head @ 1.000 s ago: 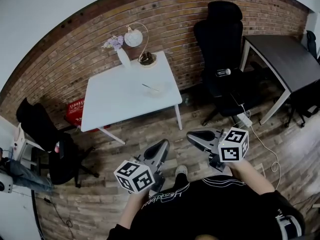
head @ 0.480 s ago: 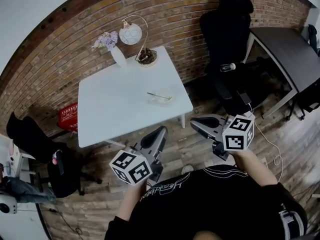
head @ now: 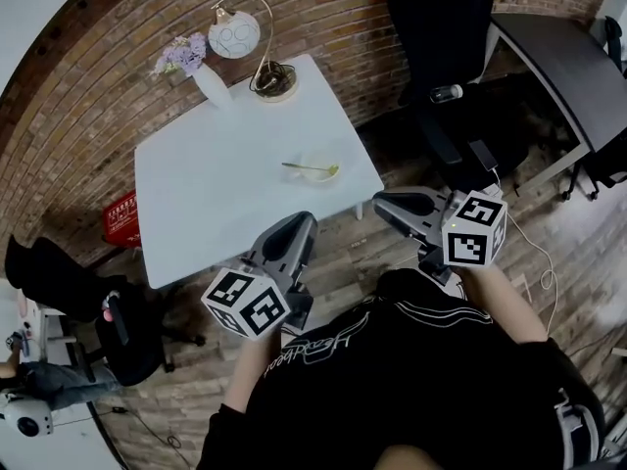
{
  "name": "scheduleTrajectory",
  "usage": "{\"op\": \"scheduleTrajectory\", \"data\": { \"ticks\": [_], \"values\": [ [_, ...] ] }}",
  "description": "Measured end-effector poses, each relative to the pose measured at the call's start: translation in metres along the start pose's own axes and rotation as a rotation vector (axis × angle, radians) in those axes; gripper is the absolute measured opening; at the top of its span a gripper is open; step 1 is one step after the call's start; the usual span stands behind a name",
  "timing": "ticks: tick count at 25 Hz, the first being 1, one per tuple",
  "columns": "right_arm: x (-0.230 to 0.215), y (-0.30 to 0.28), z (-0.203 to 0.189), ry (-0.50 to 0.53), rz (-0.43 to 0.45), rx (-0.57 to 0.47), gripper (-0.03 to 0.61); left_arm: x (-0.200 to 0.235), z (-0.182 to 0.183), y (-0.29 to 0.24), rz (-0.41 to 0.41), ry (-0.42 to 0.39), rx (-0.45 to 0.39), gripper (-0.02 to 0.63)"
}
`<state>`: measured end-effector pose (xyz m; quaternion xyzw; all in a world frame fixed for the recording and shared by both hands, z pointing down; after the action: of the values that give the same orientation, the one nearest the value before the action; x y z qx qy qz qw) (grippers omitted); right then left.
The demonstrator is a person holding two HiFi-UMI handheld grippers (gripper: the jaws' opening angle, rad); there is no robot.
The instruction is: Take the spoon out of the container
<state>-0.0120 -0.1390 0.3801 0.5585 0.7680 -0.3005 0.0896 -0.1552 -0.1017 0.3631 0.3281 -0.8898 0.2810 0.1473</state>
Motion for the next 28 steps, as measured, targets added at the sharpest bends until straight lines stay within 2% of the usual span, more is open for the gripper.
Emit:
{"op": "scheduleTrajectory", "data": {
  "ticks": [11,21,25,28],
  "values": [
    [-0.058,-0.040,0.027,-0.024,0.045,0.030,-0.003,0.060,0.016,-0.035,0.057,0.068,0.015,0.009],
    [-0.106,-0.086,0.050,-0.044,0.097,0.097,-0.003,0.138,0.017,-0.056,0.226,0.139,0.039,0.014],
    [-0.119,-0.099,0.053,-0.054,0.104,0.118,-0.003,0.162,0.011,-0.065,0.249,0.161,0.050,0.076],
    [-0.128,-0.105,0.054,-0.064,0.104,0.128,-0.003,0.175,0.004,-0.074,0.256,0.177,0.070,0.097]
  ]
}}
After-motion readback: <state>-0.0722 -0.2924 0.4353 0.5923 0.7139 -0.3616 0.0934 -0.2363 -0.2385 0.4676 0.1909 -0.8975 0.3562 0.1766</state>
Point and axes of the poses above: the fingertips, and each gripper's own axes: y backward along the fingers, x to its left, z out of its top, the point moved 3 cm from there along y, backward along the fingers, and after that the axes turned 14 degrees about x, right-handed, at the moved point
